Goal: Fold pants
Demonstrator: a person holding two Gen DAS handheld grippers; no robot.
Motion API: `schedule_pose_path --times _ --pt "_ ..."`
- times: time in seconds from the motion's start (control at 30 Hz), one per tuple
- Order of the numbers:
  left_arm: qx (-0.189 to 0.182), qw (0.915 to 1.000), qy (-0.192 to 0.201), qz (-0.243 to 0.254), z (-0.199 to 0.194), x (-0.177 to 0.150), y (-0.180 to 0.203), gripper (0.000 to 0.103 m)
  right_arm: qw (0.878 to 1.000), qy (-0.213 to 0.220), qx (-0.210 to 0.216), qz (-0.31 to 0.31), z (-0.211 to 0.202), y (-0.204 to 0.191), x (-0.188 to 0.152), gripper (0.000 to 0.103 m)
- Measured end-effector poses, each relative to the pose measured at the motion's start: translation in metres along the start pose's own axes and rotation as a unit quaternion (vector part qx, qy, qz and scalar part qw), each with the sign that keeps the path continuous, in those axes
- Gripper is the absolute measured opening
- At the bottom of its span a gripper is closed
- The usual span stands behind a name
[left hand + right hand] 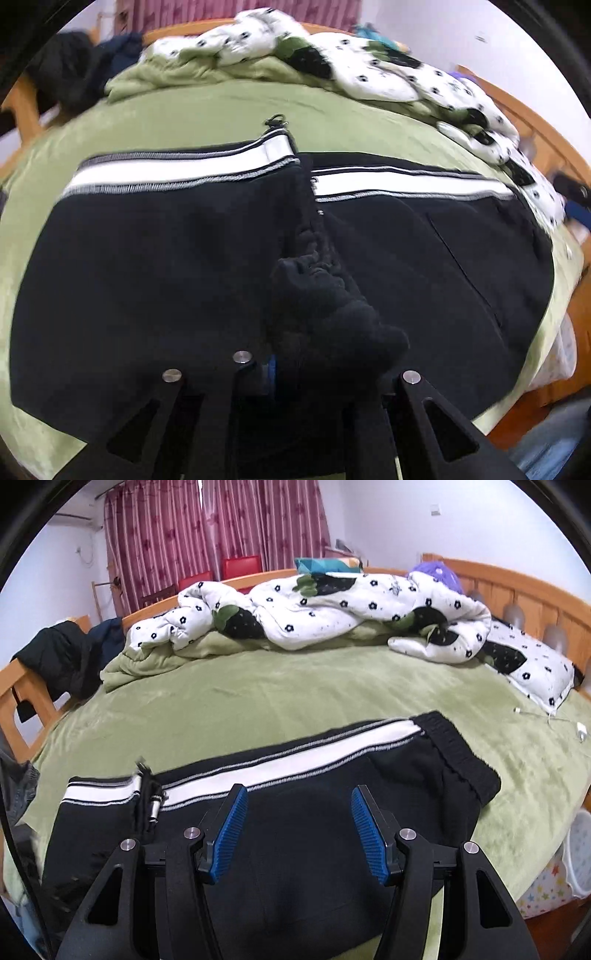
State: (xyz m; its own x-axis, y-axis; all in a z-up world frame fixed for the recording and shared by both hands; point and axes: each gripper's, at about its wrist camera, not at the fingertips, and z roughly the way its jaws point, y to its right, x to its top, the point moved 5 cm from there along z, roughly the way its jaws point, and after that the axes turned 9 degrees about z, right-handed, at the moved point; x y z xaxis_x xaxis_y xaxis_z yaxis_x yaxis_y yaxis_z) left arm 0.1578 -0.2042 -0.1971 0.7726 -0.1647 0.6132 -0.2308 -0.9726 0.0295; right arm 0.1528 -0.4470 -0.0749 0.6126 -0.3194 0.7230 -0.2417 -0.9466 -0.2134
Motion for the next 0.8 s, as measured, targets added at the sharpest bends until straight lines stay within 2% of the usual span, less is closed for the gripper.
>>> schedule_pose_path --times 0.07,0.13,0.17,0.23,0.3,0.37,0.47,0.53,0.57,0.67,0.73,0.8 --pt "-0.036 0.9993 -0.011 0.006 -0.013 0.0 -0.006 0.021 1.0 -0.003 0.0 -0.017 0.0 -0.004 -0.003 0.058" --pt "-0.082 0.9964 -0.017 -0.01 -0.034 0.0 -0.022 0.042 0.999 -0.02 0.014 -0.032 0.003 -0.014 -0.008 0.058" --pt "-0.089 0.9959 -0.01 -0.014 -0.046 -0.001 -0.03 0.046 0.998 -0.037 0.024 -0.036 0.005 -0.021 -0.011 0.058" --pt "-0.078 0.9966 0.02 -0.013 -0.075 -0.005 -0.053 0.066 0.996 -0.066 0.046 -0.037 0.007 -0.037 -0.015 0.058" --pt "-0.046 0.9976 0.049 -0.017 -0.096 -0.008 -0.077 0.072 0.993 -0.092 0.072 -0.033 0.01 -0.056 -0.018 0.058" --pt "0.016 0.9984 0.052 -0.019 -0.111 -0.019 -0.109 0.072 0.988 -0.123 0.091 -0.025 0.016 -0.079 -0.025 0.058" --pt "0.047 0.9973 0.048 -0.029 -0.12 -0.034 -0.144 0.072 0.98 -0.159 0.112 -0.028 0.025 -0.112 -0.04 0.058" --pt "0.079 0.9948 0.03 -0.058 -0.118 -0.052 -0.172 0.072 0.978 -0.173 0.112 -0.042 0.033 -0.132 -0.056 0.058" --pt "0.083 0.9934 0.026 -0.075 -0.118 -0.062 -0.185 0.072 0.975 -0.185 0.113 -0.048 0.037 -0.14 -0.067 0.057" --pt "0.072 0.9884 -0.003 -0.134 -0.11 -0.092 -0.219 0.072 0.963 -0.229 0.121 -0.076 0.048 -0.16 -0.1 0.055" --pt "0.039 0.9871 -0.004 -0.156 -0.111 -0.105 -0.229 0.072 0.96 -0.238 0.11 -0.095 0.053 -0.167 -0.116 0.055" --pt "0.005 0.9884 -0.006 -0.152 -0.114 -0.112 -0.229 0.072 0.959 -0.239 0.094 -0.121 0.059 -0.173 -0.129 0.043"
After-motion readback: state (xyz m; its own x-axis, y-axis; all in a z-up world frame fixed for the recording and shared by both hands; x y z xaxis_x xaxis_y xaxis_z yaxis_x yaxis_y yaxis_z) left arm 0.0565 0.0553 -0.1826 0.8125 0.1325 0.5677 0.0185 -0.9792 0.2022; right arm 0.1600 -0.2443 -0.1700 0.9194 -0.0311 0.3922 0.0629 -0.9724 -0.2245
